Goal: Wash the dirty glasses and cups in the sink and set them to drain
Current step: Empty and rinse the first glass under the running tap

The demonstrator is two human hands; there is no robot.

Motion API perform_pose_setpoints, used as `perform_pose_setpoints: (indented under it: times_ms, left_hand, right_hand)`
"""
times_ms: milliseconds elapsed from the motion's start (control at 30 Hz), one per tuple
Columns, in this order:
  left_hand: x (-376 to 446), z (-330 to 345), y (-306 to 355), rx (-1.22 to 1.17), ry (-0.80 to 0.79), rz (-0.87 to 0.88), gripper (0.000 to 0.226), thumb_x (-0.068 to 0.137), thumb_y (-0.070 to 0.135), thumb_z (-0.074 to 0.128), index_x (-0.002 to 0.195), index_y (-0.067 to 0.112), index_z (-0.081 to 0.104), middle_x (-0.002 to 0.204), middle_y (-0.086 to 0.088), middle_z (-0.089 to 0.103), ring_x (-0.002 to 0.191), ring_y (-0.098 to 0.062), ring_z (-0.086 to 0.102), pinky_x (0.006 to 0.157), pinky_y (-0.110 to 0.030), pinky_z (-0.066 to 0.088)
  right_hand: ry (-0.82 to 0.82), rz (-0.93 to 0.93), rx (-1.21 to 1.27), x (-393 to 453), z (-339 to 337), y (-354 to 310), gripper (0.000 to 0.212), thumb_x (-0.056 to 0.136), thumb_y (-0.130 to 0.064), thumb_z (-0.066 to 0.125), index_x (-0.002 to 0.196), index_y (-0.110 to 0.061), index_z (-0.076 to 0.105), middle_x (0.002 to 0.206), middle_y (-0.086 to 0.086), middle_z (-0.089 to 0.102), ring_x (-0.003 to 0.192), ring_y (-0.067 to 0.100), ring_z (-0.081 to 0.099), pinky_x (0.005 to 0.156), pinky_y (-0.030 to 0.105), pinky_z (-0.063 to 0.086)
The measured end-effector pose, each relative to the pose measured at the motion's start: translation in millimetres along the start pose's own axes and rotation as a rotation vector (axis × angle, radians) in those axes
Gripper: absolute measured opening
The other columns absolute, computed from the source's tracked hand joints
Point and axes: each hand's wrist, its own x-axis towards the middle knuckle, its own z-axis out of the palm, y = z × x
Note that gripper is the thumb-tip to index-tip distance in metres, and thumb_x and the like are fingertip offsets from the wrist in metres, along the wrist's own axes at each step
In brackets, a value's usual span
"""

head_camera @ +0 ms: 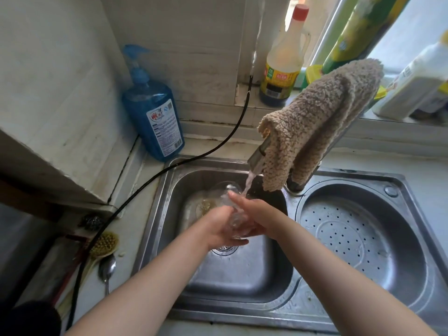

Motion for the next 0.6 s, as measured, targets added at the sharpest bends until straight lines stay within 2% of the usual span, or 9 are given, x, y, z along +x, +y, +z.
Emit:
perform_pose_setpoints:
  times_ms: [67,133,200,267,367,467,500,533,600]
  left_hand:
    - [-4,10,-1,0.310,0.042,0.063,0.036,0.100,0.022,0.031,0.101,0.009,0.065,0.078,-0.004,0.070,0.076,-0.016,0.066,0.080,-0.035,0.053]
    - [-7,12,0,0.430,0.013,0.112,0.037,0.100,0.018,0.033,0.105,0.005,0.067,0.089,-0.010,0.073,0.084,-0.018,0.068,0.079,-0.032,0.055]
    - [-10,6,1,0.341,-0.081,0.127,0.034,0.102,0.022,0.036,0.110,0.004,0.064,0.092,-0.012,0.072,0.088,-0.019,0.068,0.079,-0.031,0.056]
    - [-11,0,2,0.123,-0.181,0.110,0.033,0.102,0.024,0.038,0.105,0.004,0.064,0.085,-0.009,0.071,0.083,-0.018,0.068,0.076,-0.032,0.056]
    - [-19,-11,-1,-0.144,-0.255,0.034,0.027,0.096,0.017,0.046,0.084,0.006,0.068,0.077,-0.009,0.069,0.075,-0.020,0.068,0.071,-0.034,0.057]
    - [-23,-20,-6,-0.331,-0.319,-0.049,0.020,0.089,0.014,0.051,0.087,0.003,0.067,0.073,-0.009,0.068,0.071,-0.020,0.068,0.074,-0.037,0.058]
    - [-21,-22,-9,-0.226,-0.278,-0.044,0.019,0.092,0.014,0.049,0.092,0.002,0.064,0.073,-0.009,0.070,0.071,-0.020,0.069,0.075,-0.037,0.057]
    - [-16,-21,-13,-0.014,-0.199,-0.023,0.019,0.096,0.012,0.045,0.096,0.002,0.061,0.075,-0.010,0.072,0.072,-0.019,0.070,0.077,-0.035,0.056]
    - [-5,-15,-21,0.531,0.017,0.061,0.021,0.101,0.010,0.037,0.097,0.004,0.056,0.079,-0.013,0.074,0.073,-0.018,0.071,0.079,-0.034,0.057]
  right_hand:
    - [-0.104,0.007,0.114,-1,-6,2,0.050,0.079,-0.043,0.072,0.107,-0.003,0.063,0.085,0.013,0.070,0.069,0.023,0.069,0.056,0.029,0.055]
    - [-0.187,-0.046,0.286,2,-10,4,0.041,0.077,-0.024,0.076,0.108,-0.002,0.061,0.085,0.013,0.069,0.070,0.023,0.070,0.055,0.026,0.053]
    - [-0.227,-0.212,0.476,4,-10,5,0.047,0.072,-0.016,0.078,0.112,-0.008,0.055,0.096,0.014,0.069,0.083,0.026,0.071,0.066,0.031,0.056]
    - [-0.206,-0.326,0.598,11,-9,4,0.054,0.067,-0.023,0.082,0.112,-0.011,0.055,0.099,0.012,0.069,0.090,0.028,0.068,0.081,0.040,0.055]
    - [-0.272,-0.280,0.690,16,-5,-2,0.035,0.086,-0.035,0.065,0.106,-0.007,0.059,0.103,0.011,0.065,0.091,0.021,0.063,0.086,0.035,0.050]
    - [0.049,-0.298,0.271,10,-4,-13,0.029,0.091,-0.043,0.057,0.081,-0.016,0.055,0.088,0.007,0.062,0.075,0.010,0.057,0.064,0.011,0.048]
    - [0.201,-0.334,-0.032,7,-3,-16,0.035,0.091,-0.051,0.053,0.075,-0.020,0.051,0.077,0.000,0.056,0.069,0.008,0.053,0.057,0.009,0.046]
    - [0.301,-0.392,-0.358,3,-2,-19,0.041,0.091,-0.057,0.045,0.075,-0.020,0.050,0.072,-0.004,0.050,0.068,0.010,0.050,0.061,0.011,0.046]
    - [0.397,-0.538,-0.862,4,6,-17,0.048,0.094,-0.059,0.033,0.080,-0.017,0.051,0.068,-0.004,0.043,0.070,0.017,0.048,0.073,0.032,0.048]
